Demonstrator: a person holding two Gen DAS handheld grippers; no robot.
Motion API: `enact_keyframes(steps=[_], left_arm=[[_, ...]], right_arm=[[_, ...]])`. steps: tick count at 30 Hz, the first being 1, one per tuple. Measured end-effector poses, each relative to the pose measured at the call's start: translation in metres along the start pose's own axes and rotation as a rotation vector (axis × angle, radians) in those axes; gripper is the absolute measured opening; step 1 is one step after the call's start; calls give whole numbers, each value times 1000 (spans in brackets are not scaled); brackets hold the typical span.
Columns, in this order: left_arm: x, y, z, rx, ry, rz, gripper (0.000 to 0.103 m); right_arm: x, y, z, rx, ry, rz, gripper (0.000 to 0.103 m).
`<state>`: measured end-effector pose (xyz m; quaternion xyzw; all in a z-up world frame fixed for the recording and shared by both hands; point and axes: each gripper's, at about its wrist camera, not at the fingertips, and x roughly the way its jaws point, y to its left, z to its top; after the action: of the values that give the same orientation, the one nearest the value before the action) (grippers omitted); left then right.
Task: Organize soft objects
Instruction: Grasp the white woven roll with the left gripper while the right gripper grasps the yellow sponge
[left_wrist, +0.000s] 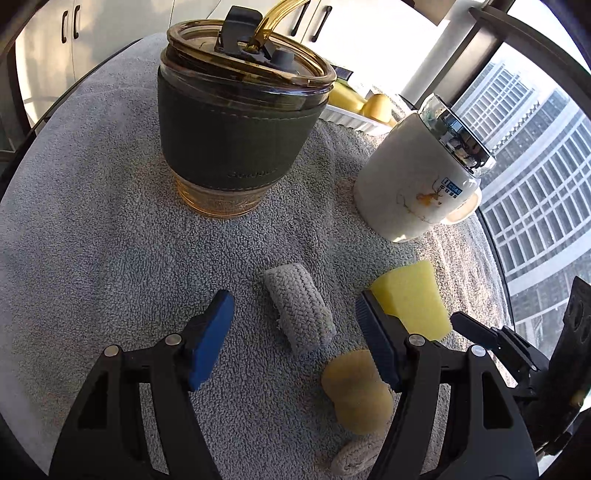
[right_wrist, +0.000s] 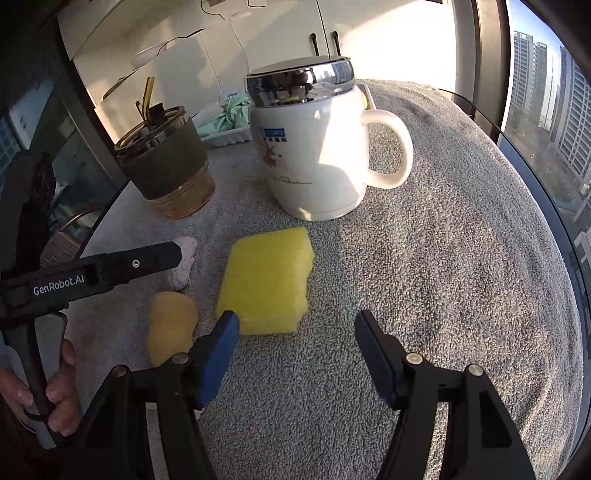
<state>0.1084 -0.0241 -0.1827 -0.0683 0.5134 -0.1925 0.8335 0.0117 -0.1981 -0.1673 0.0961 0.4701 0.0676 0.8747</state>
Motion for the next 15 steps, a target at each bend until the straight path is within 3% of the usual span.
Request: enact_keyframes(steps=[2,5,9,15], left_arm=[[5,-9,1,12,20,90,67],[13,-17,0,30,44,158,67],[16,-26,-3,61,29,209,64],[12,-13,-3,18,11,223,54]], right_arm=[[0,1,2,5,-2,17,68],[-3,7,3,1,-17,44,68],[1,13,6,-10,-15,44,68],[4,27,8,-12,-13,85,68]])
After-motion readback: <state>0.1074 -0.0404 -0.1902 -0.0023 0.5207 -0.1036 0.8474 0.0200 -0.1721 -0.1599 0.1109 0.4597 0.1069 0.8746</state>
